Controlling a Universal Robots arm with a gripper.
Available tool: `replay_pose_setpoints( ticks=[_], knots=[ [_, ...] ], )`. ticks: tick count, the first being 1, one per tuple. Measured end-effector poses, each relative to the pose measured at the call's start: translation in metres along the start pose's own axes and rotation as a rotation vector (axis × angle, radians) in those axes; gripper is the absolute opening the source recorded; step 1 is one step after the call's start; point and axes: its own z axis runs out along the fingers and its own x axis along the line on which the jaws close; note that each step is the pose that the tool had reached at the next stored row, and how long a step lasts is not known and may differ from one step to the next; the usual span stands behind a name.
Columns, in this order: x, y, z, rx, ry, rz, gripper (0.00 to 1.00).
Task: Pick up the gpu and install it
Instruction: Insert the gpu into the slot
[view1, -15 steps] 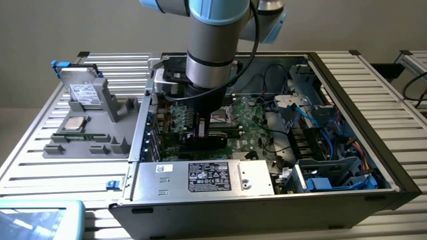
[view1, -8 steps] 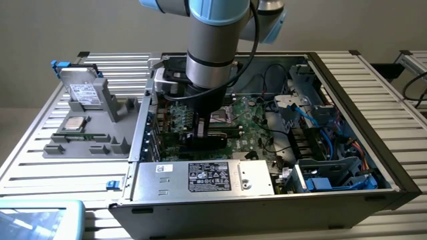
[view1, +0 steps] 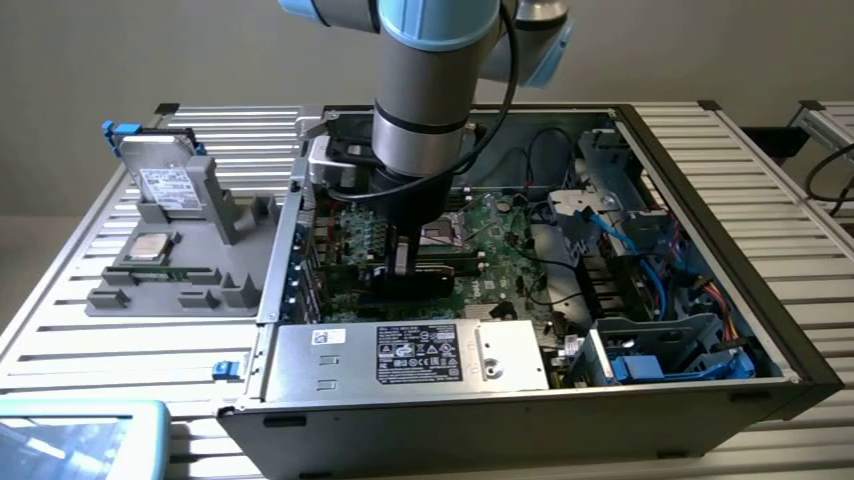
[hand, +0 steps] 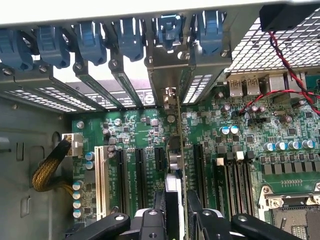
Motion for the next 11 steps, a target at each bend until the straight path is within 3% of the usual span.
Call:
replay_pose_setpoints(
  ticks=[11],
  knots=[
    [-0.0002,-0.0013,-0.0001,0.0005,0.0014,-0.011,0.28]
  ],
)
